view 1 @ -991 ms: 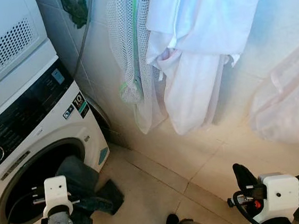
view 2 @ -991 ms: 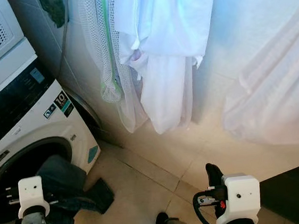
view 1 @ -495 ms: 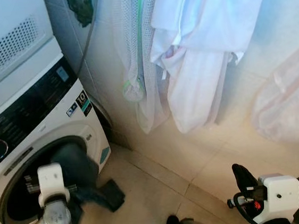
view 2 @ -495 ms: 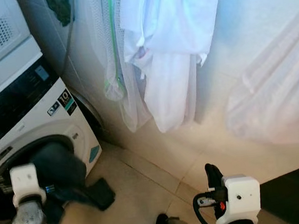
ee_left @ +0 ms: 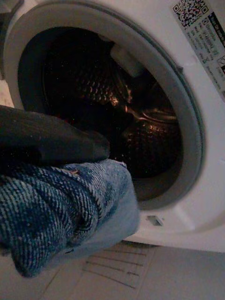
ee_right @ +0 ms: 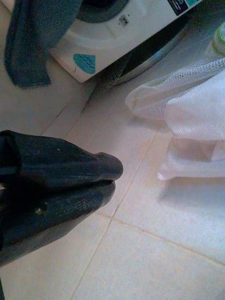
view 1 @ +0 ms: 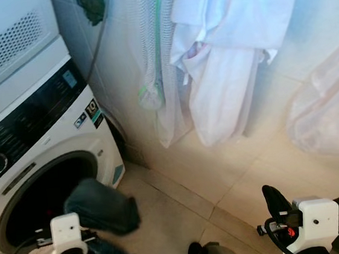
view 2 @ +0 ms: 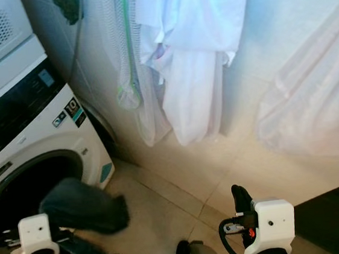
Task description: Clothes washing
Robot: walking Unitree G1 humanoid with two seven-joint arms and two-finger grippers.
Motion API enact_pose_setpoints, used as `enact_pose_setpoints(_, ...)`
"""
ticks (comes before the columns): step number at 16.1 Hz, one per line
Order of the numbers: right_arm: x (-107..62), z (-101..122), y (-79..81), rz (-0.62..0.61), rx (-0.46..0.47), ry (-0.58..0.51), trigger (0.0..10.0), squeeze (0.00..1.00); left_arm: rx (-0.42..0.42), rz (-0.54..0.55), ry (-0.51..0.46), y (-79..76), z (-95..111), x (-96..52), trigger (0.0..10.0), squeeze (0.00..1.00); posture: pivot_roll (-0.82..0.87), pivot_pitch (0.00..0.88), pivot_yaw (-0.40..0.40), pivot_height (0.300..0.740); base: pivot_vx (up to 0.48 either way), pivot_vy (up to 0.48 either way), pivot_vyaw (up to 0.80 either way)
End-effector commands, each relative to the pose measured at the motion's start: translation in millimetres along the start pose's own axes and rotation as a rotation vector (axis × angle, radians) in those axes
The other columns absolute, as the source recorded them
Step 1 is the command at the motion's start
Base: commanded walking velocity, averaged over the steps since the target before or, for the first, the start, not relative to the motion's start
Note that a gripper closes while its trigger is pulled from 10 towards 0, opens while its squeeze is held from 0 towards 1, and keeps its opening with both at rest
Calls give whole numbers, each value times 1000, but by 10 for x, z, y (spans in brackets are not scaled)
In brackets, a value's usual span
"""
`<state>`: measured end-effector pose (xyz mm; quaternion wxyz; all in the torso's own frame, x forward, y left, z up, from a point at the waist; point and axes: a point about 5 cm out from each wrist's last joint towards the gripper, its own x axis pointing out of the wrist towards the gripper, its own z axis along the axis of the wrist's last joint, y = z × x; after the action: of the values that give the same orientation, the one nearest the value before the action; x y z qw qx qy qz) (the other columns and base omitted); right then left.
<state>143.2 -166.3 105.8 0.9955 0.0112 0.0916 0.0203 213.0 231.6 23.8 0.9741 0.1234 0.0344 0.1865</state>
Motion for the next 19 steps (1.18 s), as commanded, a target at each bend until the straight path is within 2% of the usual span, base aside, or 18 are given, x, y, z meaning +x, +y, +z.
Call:
enact_pose_setpoints(1, -22, -12, -34, -9, -4, 13, 10000, 0, 12, 24, -40, 49, 74, 5, 10000, 0, -29, 255, -38, 669, 0, 0, 0)
enact_pose_setpoints(5, -19, -25, -30, -3, -3, 31, 10000, 0, 16, 60, -81, 146, 216, 71, 10000, 0, -27, 261, -38, 669, 0, 0, 0)
enact_pose_setpoints(8, -16, -20, -28, 0, 1, 26, 10000, 0, 22, 66, -87, 167, 246, 76, 10000, 0, -25, 262, -37, 629, 0, 0, 0)
enact_pose_setpoints(19, -14, -16, -29, 4, 0, 19, 10000, 0, 31, 95, -121, 250, 387, 193, 10000, 0, -27, 248, -33, 629, 0, 0, 0)
